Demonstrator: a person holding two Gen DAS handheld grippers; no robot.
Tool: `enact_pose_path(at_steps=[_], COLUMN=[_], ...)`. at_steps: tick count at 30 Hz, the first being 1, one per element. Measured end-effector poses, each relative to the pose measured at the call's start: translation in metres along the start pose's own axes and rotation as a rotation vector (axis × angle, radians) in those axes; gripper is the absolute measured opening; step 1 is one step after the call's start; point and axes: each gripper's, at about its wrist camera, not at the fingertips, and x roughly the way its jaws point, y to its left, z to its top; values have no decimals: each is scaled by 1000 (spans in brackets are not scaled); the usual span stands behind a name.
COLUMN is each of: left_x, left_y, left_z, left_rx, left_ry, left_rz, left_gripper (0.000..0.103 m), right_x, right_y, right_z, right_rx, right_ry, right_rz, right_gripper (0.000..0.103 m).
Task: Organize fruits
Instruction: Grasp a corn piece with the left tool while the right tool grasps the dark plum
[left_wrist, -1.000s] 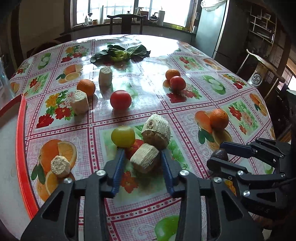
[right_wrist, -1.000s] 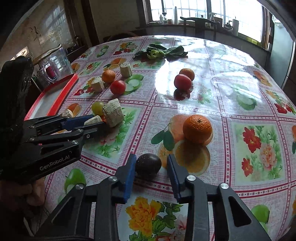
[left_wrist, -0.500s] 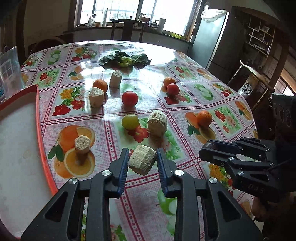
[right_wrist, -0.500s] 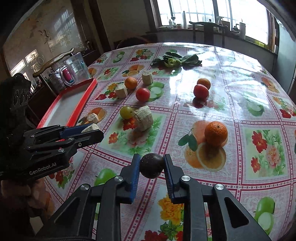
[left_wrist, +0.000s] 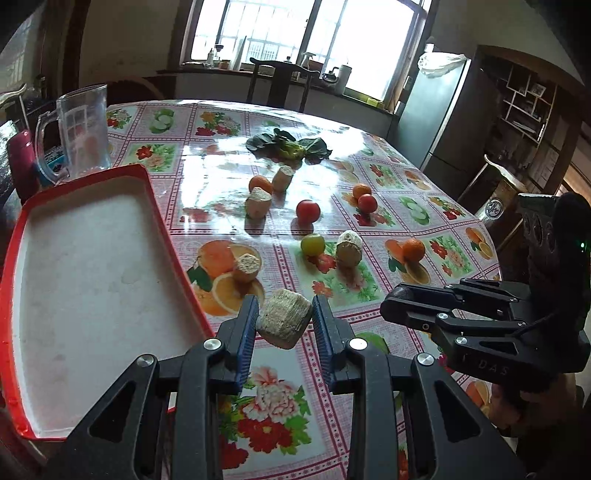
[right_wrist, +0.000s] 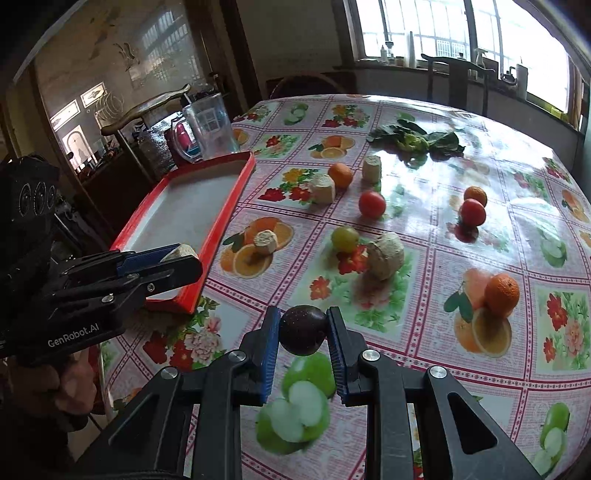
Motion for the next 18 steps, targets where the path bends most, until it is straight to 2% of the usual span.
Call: enact_pose_path(at_steps=[18], left_x=[-54], left_y=[96], left_z=[-23], left_rx=[-141], left_ry=[-40], left_rz=[173], left_gripper=[27], right_x=[45], right_y=[109], right_z=[36], right_rx=[-145], right_ry=[38], right_rz=[206], right_gripper=[26])
